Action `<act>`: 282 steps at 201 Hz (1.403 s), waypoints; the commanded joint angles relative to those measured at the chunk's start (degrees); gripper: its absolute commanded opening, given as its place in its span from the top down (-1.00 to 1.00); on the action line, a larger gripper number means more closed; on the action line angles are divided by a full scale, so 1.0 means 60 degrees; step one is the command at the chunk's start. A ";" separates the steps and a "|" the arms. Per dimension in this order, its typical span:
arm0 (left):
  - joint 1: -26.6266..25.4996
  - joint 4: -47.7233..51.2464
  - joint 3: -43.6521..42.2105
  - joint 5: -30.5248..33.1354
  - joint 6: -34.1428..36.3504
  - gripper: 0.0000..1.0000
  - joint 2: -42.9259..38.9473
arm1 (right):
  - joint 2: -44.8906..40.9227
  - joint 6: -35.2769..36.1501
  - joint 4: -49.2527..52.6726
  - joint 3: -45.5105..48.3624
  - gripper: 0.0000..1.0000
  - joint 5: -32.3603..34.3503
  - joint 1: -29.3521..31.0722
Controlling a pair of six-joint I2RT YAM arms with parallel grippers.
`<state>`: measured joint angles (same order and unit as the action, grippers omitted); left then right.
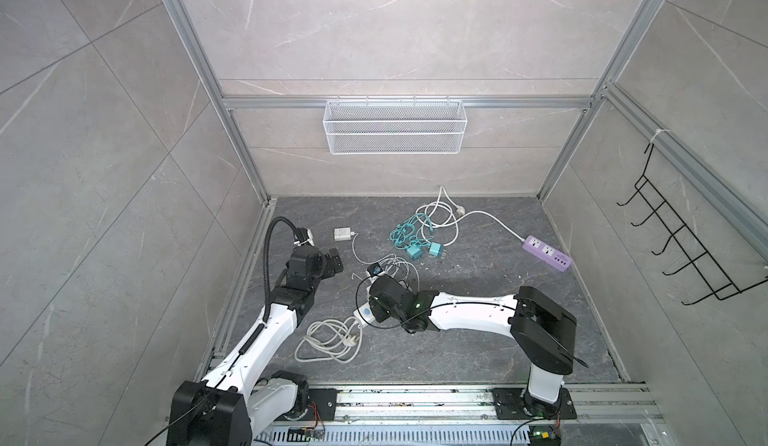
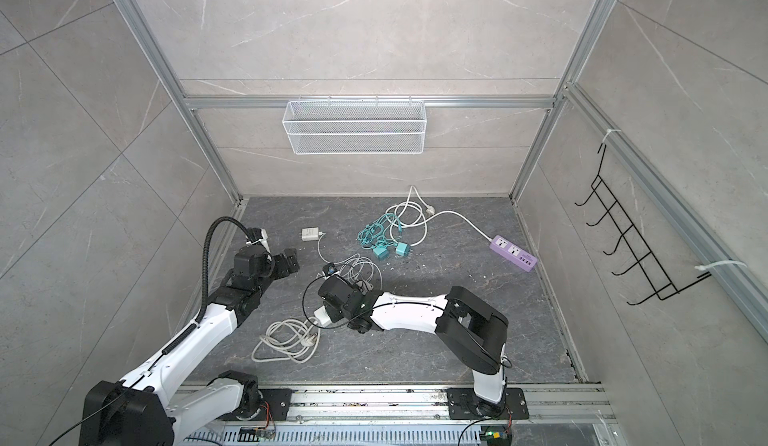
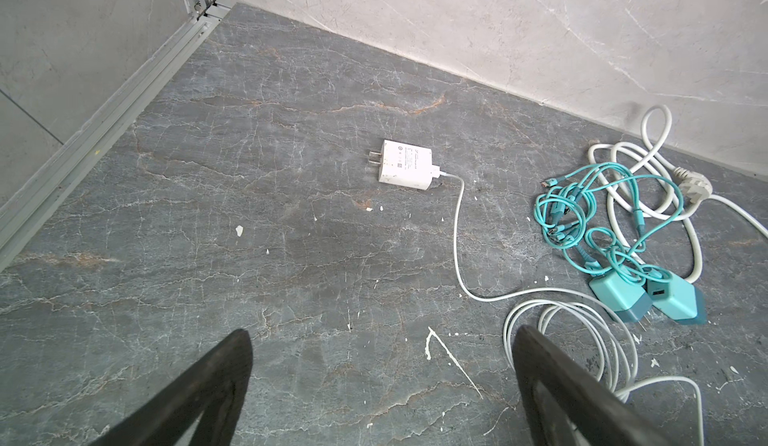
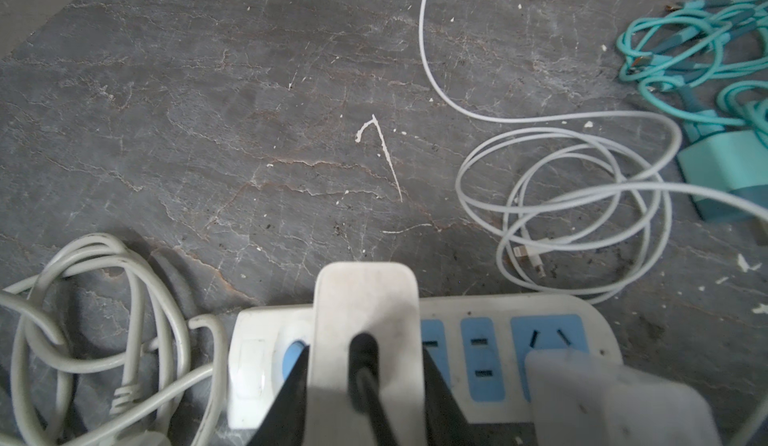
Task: Insert the plug
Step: 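Lower the charger onto the strip socket while the left moves toward the vivo charger, then press the charger prongs down into the socket with the right gripper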
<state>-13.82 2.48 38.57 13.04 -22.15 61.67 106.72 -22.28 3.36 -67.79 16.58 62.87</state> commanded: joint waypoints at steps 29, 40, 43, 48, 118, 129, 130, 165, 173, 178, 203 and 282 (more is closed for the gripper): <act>0.0065 -0.0289 0.0150 0.0126 -0.0122 -1.00 -0.0129 | 0.0583 0.0067 0.1023 0.0064 0.89 0.0364 0.0481; 0.0077 -0.0253 0.0229 0.0191 -0.0102 -1.00 -0.0092 | 0.0590 0.0098 0.0845 0.0255 0.88 0.0285 0.0571; 0.0079 -0.0234 0.0244 0.0223 -0.0102 -1.00 -0.0077 | 0.0604 0.0065 0.0808 0.0312 0.88 0.0284 0.0572; 0.0089 -0.0197 0.0298 0.0233 -0.0102 -1.00 -0.0061 | 0.0637 -0.0025 0.0826 0.0349 0.88 0.0276 0.0583; 0.0122 -0.0081 0.0896 0.0113 -0.0163 -0.99 0.0588 | 0.1037 -0.0711 0.0467 0.0891 0.88 -0.0419 0.0625; 0.0121 -0.0160 0.0903 0.0112 -0.0168 -1.00 0.0715 | 0.1023 -0.0722 0.0492 0.0924 0.87 -0.0419 0.0644; 0.0129 -0.0170 0.0914 0.0112 -0.0164 -1.00 0.0726 | 0.1015 -0.0716 0.0494 0.0918 0.87 -0.0412 0.0649; 0.0247 0.0140 0.1395 0.0296 -0.0266 -1.00 0.1533 | 0.0935 -0.0916 0.0541 0.1141 0.86 0.0056 0.0915; 0.0269 0.0158 0.1534 0.0288 -0.0328 -1.00 0.1770 | 0.0948 -0.1008 0.0643 0.1154 0.87 0.0270 0.1007; 0.0295 0.0158 0.1607 0.0281 -0.0350 -1.00 0.1898 | 0.0974 -0.1041 0.0705 0.1152 0.87 0.0369 0.1069; 0.0376 0.0058 0.1937 0.0130 -0.0366 -1.00 0.2479 | 0.1107 -0.1344 0.0582 0.1319 0.86 0.0425 0.1225; 0.0443 -0.0115 0.2149 -0.0047 -0.0377 -1.00 0.2975 | 0.1590 -0.1408 0.0483 0.1211 0.84 0.0172 0.1272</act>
<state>-11.77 3.20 49.08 13.19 -23.64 79.33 108.95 -27.27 -5.02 -63.55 29.02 68.40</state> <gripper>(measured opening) 0.998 0.328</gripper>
